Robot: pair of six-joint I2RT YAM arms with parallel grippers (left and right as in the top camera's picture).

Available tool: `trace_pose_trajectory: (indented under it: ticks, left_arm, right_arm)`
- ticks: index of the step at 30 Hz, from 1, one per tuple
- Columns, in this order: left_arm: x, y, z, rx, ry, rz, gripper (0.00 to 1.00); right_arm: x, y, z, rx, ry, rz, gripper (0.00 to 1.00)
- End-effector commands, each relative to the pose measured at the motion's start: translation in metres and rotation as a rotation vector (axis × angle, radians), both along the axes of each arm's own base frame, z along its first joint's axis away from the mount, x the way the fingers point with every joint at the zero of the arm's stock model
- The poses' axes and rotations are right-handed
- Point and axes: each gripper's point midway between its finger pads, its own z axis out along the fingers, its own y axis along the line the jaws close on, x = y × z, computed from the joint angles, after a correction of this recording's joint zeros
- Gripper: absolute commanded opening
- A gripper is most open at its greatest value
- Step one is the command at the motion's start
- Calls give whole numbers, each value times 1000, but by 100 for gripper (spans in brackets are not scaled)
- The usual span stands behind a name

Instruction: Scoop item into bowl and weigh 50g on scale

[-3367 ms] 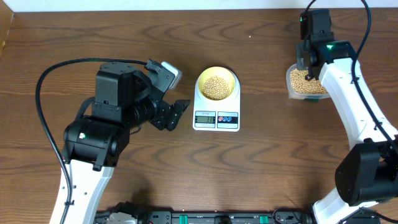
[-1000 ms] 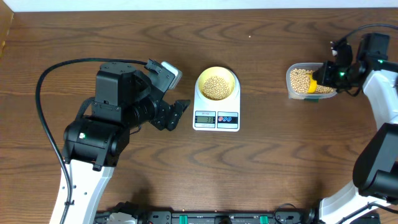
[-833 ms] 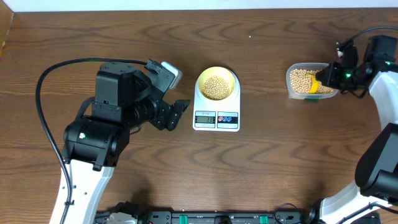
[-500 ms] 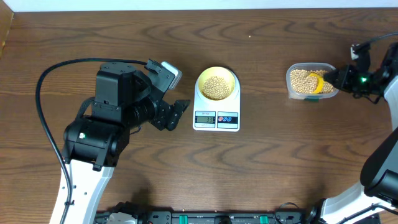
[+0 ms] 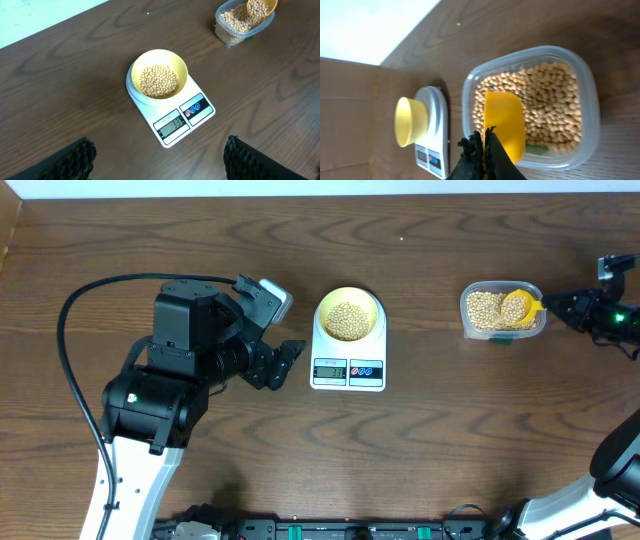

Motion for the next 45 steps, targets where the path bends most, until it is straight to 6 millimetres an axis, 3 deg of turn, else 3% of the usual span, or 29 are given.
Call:
trace_pose_trajectory:
  ticks: [1, 13, 20, 28, 33, 37, 45]
  left_arm:
    - [0, 1, -1, 3, 1, -3, 84]
    - [0, 1, -1, 3, 1, -3, 84]
    - [0, 1, -1, 3, 1, -3, 84]
    - [0, 1, -1, 3, 1, -3, 84]
    - [0, 1, -1, 3, 1, -3, 84]
    - [0, 1, -1, 3, 1, -3, 84]
    - [0, 1, -1, 3, 1, -4, 84]
  right_arm:
    - [-1, 8, 16, 91, -71, 40, 1]
    - [-2, 22, 41, 224, -152, 93, 1]
    - [3, 34, 45, 307, -90, 75, 1]
    - [27, 75, 56, 337, -79, 133, 1]
    - [44, 112, 64, 341, -77, 174, 1]
    - [50, 143, 70, 342, -89, 226, 1]
    - [52, 198, 60, 277, -61, 275, 1]
